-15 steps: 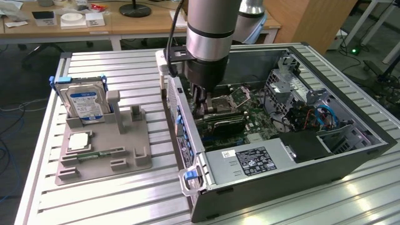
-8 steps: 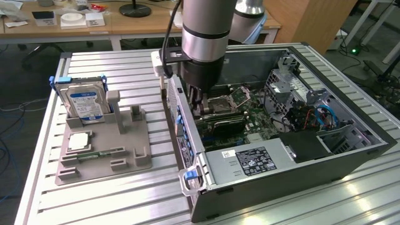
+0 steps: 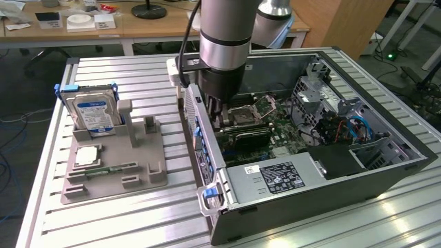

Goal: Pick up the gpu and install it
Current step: 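Press down on the gpu until it lock into place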

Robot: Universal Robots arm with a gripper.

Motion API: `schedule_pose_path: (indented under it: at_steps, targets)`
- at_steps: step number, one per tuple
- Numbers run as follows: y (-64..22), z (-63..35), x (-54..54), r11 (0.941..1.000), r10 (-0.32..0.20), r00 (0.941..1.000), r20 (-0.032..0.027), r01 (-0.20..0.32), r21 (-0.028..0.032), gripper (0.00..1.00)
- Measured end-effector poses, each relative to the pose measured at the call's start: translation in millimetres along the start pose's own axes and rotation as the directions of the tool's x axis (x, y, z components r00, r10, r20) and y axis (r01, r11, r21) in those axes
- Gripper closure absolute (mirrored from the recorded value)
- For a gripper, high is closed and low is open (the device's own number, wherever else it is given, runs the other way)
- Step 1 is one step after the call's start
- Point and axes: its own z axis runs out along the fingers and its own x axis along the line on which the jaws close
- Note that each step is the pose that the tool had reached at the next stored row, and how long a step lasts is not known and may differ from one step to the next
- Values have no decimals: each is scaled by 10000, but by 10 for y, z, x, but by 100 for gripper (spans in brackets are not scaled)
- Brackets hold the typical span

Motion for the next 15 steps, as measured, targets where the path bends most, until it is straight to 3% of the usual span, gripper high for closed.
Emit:
schedule_pose_path:
  at_steps: [7, 11, 15]
  targets:
    - [-103, 11, 2, 10000, 1, 10000, -4, -1, -8, 90]
    - [-189, 18, 24, 10000, 3, 10000, -6, -3, -74, 90]
    - [-195, 30, 35, 10000, 4, 10000, -9, -4, -88, 90]
